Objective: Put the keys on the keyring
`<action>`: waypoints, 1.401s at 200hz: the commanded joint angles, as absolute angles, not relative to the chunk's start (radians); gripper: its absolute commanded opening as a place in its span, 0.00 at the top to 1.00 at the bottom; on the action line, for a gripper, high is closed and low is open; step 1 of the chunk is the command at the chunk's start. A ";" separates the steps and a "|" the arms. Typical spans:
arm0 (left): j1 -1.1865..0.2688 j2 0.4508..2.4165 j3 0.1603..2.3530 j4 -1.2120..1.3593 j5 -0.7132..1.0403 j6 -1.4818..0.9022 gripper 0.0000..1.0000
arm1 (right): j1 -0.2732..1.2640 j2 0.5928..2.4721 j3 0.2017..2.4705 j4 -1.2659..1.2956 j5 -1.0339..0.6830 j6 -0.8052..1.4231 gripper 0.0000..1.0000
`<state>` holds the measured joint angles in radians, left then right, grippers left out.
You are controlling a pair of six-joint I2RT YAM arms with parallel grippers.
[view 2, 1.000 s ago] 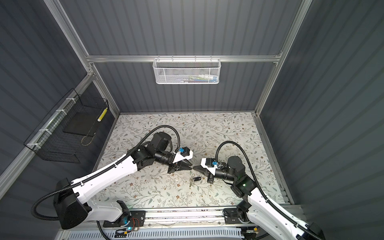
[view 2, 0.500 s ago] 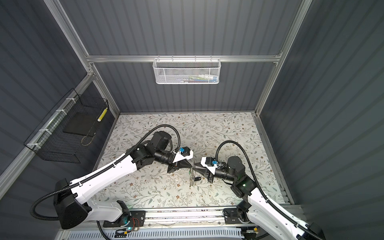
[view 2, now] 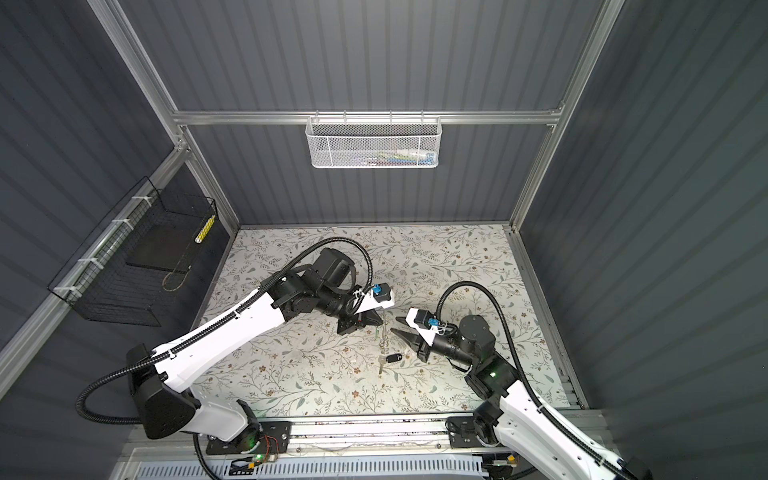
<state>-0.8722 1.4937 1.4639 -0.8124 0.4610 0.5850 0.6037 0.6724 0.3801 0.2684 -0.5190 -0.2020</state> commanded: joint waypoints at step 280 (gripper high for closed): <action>-0.909 1.448 1.444 -0.834 0.445 0.636 1.00 | 0.640 0.833 0.438 0.365 -0.605 -0.092 0.82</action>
<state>-0.9043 1.4879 1.4586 -0.8654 0.4030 0.6121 0.6365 0.8280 0.4137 0.3729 -0.6022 -0.0998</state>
